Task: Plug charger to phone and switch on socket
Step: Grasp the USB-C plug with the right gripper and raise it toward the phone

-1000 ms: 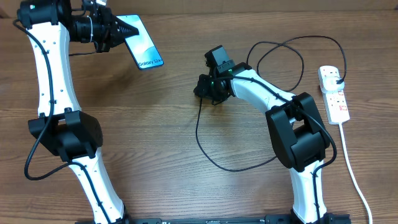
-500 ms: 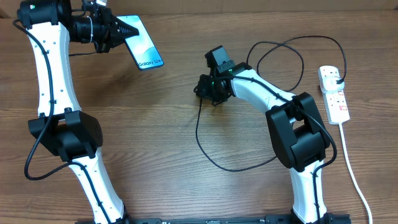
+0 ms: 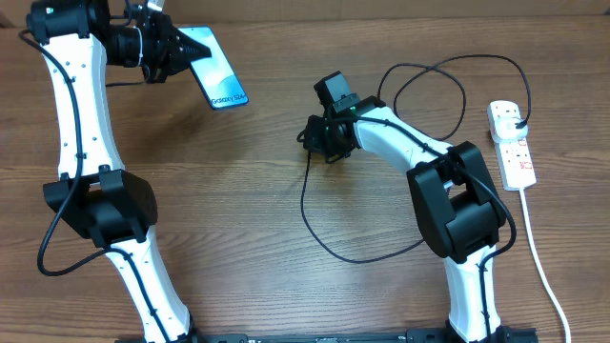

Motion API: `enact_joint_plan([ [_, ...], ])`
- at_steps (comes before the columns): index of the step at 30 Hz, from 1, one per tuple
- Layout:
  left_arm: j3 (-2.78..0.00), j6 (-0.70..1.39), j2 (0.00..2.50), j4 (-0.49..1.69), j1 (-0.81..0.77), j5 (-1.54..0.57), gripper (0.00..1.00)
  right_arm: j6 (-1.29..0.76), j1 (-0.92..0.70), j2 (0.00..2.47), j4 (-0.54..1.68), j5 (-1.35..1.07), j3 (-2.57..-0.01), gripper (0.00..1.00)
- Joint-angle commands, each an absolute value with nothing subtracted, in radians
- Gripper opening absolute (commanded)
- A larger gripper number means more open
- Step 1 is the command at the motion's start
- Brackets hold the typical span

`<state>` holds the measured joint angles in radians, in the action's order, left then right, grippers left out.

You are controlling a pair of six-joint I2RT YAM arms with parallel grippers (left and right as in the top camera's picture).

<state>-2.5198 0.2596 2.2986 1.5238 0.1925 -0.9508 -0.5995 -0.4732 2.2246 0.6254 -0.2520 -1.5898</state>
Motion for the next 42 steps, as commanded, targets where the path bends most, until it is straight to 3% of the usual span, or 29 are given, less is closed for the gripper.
enact_joint_plan([
  [1,-2.533,0.269,2.295,1.533,0.202,-0.894,0.04,-0.488,-0.442,2.194,0.641,-0.337,-1.578,0.04],
  [9,-2.533,0.202,2.296,1.544,0.174,-0.977,0.04,-0.383,-0.410,2.045,0.647,-0.508,-1.578,0.04],
  [34,-2.532,0.121,2.296,1.570,0.008,-1.082,0.04,-0.305,-0.410,1.575,0.922,-0.405,-1.570,0.04],
  [42,-2.533,0.108,2.296,1.570,-0.007,-1.095,0.04,-0.314,-0.409,1.427,0.838,-0.395,-1.442,0.04],
])
